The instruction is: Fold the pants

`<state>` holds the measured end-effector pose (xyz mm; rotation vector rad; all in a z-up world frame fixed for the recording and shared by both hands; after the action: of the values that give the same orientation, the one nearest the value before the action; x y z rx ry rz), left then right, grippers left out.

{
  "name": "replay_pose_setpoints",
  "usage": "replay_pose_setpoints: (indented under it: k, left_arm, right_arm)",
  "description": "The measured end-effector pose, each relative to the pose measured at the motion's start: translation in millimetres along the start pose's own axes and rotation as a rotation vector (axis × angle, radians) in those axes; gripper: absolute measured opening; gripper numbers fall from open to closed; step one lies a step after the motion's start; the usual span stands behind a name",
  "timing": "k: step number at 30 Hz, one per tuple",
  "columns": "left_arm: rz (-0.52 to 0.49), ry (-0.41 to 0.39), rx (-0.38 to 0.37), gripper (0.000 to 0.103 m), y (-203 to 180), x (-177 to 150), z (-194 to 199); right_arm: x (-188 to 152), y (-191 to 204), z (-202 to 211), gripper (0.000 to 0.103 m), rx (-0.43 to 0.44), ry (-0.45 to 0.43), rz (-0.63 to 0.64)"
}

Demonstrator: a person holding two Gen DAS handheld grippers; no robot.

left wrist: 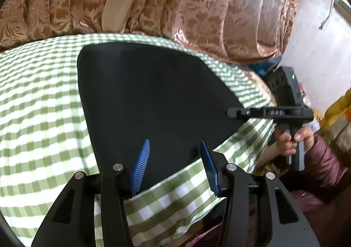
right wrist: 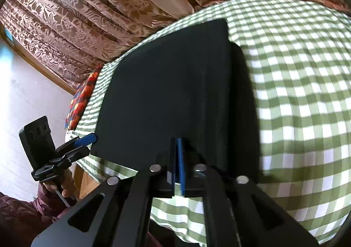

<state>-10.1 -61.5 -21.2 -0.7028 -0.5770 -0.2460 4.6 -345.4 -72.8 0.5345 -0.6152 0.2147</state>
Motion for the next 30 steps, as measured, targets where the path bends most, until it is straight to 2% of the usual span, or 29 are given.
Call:
replay_pose_setpoints:
  k: [2, 4, 5, 8, 11, 14, 18, 20, 23, 30]
  left_arm:
    - [-0.009, -0.023, 0.02, 0.046, -1.6, 6.1, 2.6]
    - [-0.013, -0.035, 0.035, 0.048, -0.8, 15.7, 1.6]
    - [-0.011, -0.044, 0.06, 0.054, 0.1, 20.5, 0.0]
    - [0.005, -0.051, 0.132, 0.054, 4.0, 37.7, -11.0]
    - [0.027, -0.054, 0.241, 0.054, 8.6, 53.2, -25.6]
    - [0.038, -0.056, 0.308, 0.054, 10.5, 55.2, -35.5]
    - [0.035, -0.055, 0.368, 0.054, 12.6, 53.0, -44.3]
    - [0.034, -0.046, 0.377, 0.054, 13.8, 52.2, -48.3]
    - [0.014, -0.046, 0.384, 0.054, 12.6, 52.5, -51.9]
    - [0.011, -0.052, 0.392, 0.058, 10.5, 46.0, -55.6]
  right_arm:
    - [13.3, 10.1, 7.2, 0.033, -0.028, -0.029, 0.021]
    - [31.1, 15.6, 13.2, 0.05, -0.046, -0.073, 0.024]
    - [40.7, 17.3, 13.2, 0.053, -0.056, -0.093, 0.02]
    - [72.7, 24.3, 0.2, 0.054, -0.086, -0.128, 0.014]
    - [96.1, 17.4, -19.3, 0.057, -0.168, -0.151, -0.016]
    - [103.0, 1.6, -40.2, 0.057, -0.248, -0.142, -0.051]
    - [94.3, -23.4, -52.4, 0.057, -0.301, -0.131, -0.094]
    - [90.0, -35.3, -55.1, 0.057, -0.341, -0.127, -0.113]
    - [84.5, -47.3, -57.3, 0.056, -0.319, -0.132, -0.128]
    - [81.7, -43.0, -58.2, 0.055, -0.349, -0.149, -0.095]
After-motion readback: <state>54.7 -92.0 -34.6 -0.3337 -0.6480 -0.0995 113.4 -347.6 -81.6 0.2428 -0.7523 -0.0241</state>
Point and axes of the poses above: each gripper's, at about its wrist camera, not at the fingertips, and z roughly against the way its jaws point, y to its left, x to its top, the point moved 1 cm from there along -z, roughly the way its jaws point, and after that the axes turned 12 degrees about z, right-handed, at the moved point
